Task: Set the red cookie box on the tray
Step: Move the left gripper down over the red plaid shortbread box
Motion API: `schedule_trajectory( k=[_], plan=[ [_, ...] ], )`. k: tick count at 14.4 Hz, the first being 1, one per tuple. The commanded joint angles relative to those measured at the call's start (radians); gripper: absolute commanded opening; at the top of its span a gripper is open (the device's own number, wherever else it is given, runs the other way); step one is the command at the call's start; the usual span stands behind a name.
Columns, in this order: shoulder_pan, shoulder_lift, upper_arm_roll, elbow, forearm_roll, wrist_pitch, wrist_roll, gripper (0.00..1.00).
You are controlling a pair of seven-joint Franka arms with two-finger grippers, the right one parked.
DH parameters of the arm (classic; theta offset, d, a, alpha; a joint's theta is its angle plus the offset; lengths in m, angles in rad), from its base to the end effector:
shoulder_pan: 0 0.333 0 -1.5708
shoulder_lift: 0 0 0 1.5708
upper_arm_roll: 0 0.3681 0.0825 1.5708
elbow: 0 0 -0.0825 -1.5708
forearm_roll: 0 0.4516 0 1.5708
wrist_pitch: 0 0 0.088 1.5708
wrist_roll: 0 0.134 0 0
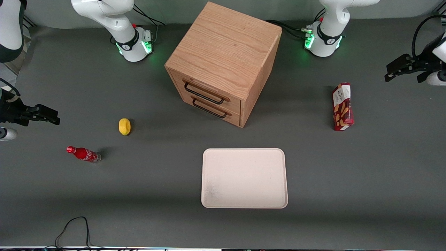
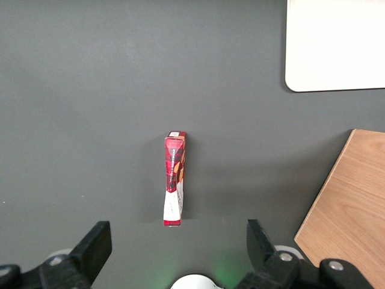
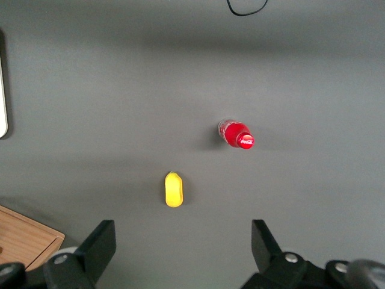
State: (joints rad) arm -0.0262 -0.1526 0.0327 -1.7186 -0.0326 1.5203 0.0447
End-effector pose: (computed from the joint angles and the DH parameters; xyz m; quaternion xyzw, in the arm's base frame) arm 0.5586 0.0005 0.6562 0.9994 -0.0198 -0.0224 0.0193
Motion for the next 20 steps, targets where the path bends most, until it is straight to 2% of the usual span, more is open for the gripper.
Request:
schedule_trajectory(
  k=[1, 5, 8, 12, 15, 17, 18, 20],
  plan=[
    [0.005, 0.019, 0.001, 0.025, -0.013, -0.029, 0.010, 1.00],
    [0.005, 0.074, 0.004, -0.109, 0.010, 0.030, 0.015, 1.00],
    [0.008, 0.050, 0.004, -0.367, 0.052, 0.289, 0.017, 1.00],
    [0.019, 0.015, 0.004, -0.697, 0.056, 0.686, 0.018, 1.00],
    [0.019, 0.041, 0.004, -0.921, 0.054, 1.016, 0.018, 1.00],
    [0.017, 0.096, 0.006, -0.995, 0.054, 1.162, 0.018, 1.00],
    [0.017, 0.116, 0.006, -1.001, 0.054, 1.175, 0.018, 0.91],
    [0.017, 0.123, 0.006, -1.001, 0.054, 1.160, 0.018, 0.17]
  ],
)
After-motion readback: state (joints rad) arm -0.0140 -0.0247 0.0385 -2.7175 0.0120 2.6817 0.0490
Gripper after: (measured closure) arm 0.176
